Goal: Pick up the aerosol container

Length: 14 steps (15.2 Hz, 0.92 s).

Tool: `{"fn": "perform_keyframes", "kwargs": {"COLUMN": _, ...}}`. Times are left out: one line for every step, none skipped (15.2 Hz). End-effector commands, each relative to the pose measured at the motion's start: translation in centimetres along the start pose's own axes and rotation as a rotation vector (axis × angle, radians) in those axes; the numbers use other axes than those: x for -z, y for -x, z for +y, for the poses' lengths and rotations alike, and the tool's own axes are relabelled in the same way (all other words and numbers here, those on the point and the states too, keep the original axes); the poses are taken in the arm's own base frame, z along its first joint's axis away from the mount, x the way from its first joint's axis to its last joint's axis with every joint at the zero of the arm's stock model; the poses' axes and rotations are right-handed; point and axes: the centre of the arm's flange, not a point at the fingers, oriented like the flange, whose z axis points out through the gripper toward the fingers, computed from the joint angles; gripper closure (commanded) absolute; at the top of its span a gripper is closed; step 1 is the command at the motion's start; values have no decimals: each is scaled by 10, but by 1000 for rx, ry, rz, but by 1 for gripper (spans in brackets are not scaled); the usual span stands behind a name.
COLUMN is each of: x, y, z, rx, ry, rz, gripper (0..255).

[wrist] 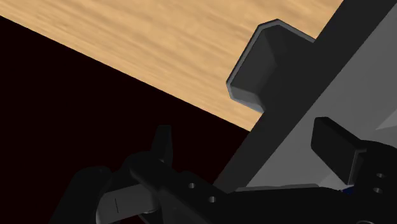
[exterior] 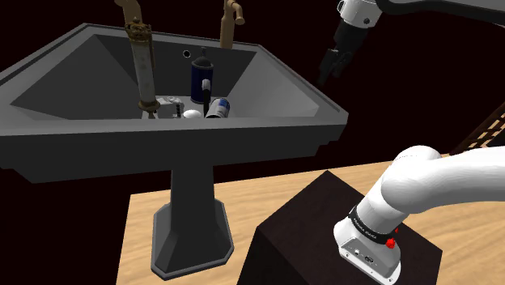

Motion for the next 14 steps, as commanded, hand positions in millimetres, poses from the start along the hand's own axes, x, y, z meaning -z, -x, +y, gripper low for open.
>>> {"fn": "perform_keyframes", "kwargs": {"x": 0, "y": 0, "z": 0, "rx": 0, "ry": 0, "rz": 0, "gripper": 0}}
{"fn": "perform_keyframes", "kwargs": {"x": -3, "y": -6, "z": -11, "rx": -21, "ry": -4, "rz": -11, "gripper": 0}}
{"fn": "perform_keyframes", "kwargs": {"x": -7, "y": -12, "z": -23, "rx": -43, "ry": -8, "rz": -22, "gripper": 0}}
{"fn": "perform_keyframes", "kwargs": {"x": -10, "y": -18, "z": -34, "rx": -64, "ry": -12, "rz": -33, "gripper": 0}}
{"fn": "perform_keyframes", "kwargs": {"x": -14, "y": -24, "z": -45, "rx": -85, "ry": -16, "rz": -44, "gripper": 0}}
{"fn": "perform_keyframes", "kwargs": {"x": -17, "y": -30, "z": -56, "rx": -106, "ry": -20, "rz": -55, "gripper": 0}}
{"fn": "perform_keyframes", "kwargs": {"x": -21, "y": -37, "z": -67, "rx": -128, "ry": -24, "rz": -65, "gripper": 0}}
{"fn": "perform_keyframes", "kwargs": {"x": -24, "y": -44, "z": -78, "rx": -149, "ry": -28, "rz": -76, "gripper": 0}}
{"fn": "perform_keyframes", "kwargs": {"x": -28, "y": -51, "z": -89, "rx": -170, "ry": -33, "rz": -87, "gripper": 0}}
{"fn": "perform_keyframes", "kwargs": {"x": -31, "y": -58, "z": -99, "rx": -191, "ry": -37, "rz": -98, "gripper": 0}}
{"fn": "perform_keyframes", "kwargs": {"x": -35, "y": -66, "z": -109, "rx": -213, "ry": -41, "rz": -109, "gripper": 0}}
{"fn": "perform_keyframes", "kwargs": {"x": -39, "y": -73, "z": -120, "rx": -234, "ry": -45, "rz": -120, "gripper": 0}}
{"fn": "perform_keyframes", "kwargs": {"x": -42, "y": -81, "z": -130, "rx": -255, "ry": -49, "rz": -131, "gripper": 0}}
{"fn": "perform_keyframes", "kwargs": {"x": -46, "y": -89, "z": -140, "rx": -277, "ry": -53, "rz": -142, "gripper": 0}}
